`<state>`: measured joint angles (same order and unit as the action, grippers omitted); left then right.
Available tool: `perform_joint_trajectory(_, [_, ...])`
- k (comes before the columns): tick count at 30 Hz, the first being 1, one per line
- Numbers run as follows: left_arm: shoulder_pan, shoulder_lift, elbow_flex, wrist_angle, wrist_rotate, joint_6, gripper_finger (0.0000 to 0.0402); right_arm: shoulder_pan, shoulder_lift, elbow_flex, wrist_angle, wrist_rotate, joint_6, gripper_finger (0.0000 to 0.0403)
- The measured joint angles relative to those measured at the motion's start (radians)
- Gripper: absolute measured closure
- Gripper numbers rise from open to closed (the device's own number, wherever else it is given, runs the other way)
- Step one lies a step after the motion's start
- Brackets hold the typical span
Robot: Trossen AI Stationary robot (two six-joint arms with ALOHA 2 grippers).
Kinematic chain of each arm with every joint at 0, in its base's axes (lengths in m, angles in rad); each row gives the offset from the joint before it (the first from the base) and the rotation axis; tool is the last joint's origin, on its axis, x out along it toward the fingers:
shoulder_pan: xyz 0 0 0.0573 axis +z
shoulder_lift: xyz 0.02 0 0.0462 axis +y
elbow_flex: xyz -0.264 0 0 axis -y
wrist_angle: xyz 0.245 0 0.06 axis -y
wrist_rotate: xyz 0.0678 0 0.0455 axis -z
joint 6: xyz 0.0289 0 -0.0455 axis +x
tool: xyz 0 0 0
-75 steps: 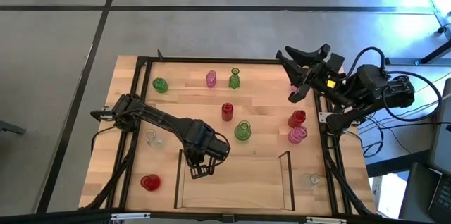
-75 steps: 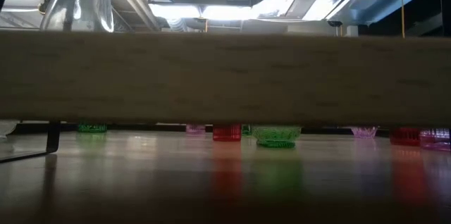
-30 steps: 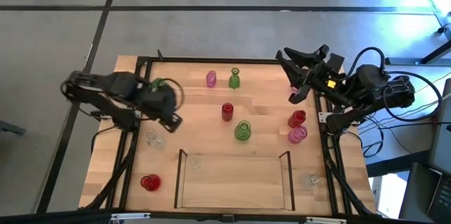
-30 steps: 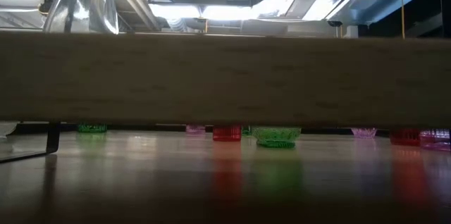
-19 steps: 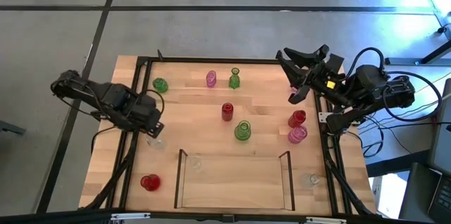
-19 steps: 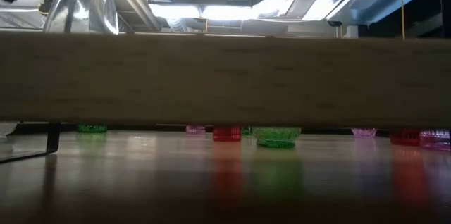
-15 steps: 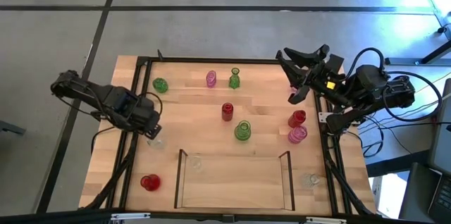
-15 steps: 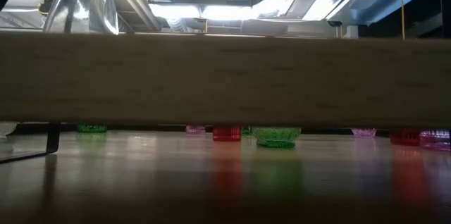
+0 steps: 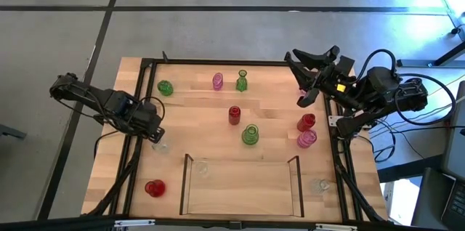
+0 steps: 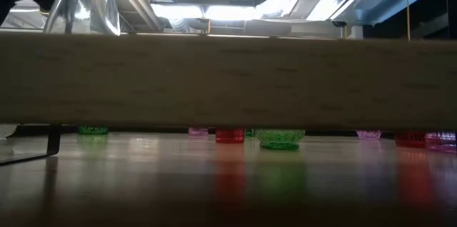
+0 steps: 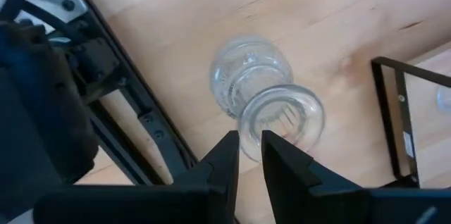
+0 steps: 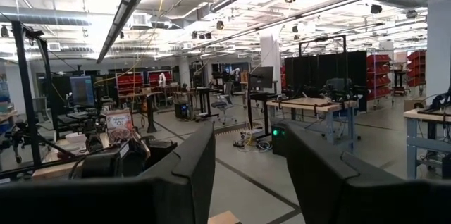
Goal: Sort vases onto shelf
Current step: Put the left transparent vase aligned with the other transparent vases on the shelf
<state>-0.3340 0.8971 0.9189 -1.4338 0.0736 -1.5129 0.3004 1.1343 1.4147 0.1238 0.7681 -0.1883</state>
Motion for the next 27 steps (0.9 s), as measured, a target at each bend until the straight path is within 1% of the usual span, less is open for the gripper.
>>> perform_joint_trajectory(6, [0.000, -0.065, -0.066, 0.019, 0.001, -0.025, 0.0346, 0.000, 0.000, 0.000, 0.001, 0.001, 0.000, 0.0251])
perform_joint_trajectory(11, [0.000, -0.098, -0.105, 0.084, 0.001, -0.028, 0.0346, 0.000, 0.000, 0.000, 0.001, 0.002, 0.000, 0.0251])
perform_joint_trajectory(16, [0.000, -0.105, -0.138, 0.161, 0.004, -0.028, 0.0346, 0.000, 0.000, 0.000, 0.001, 0.002, 0.000, 0.0251])
perform_joint_trajectory(18, [0.000, -0.112, -0.142, 0.184, 0.004, -0.024, 0.0346, 0.000, 0.000, 0.000, 0.001, 0.002, 0.000, 0.0251])
perform_joint_trajectory(27, [0.000, -0.155, -0.147, 0.193, -0.024, -0.025, 0.0346, 0.000, 0.000, 0.000, 0.001, 0.002, 0.000, 0.0251])
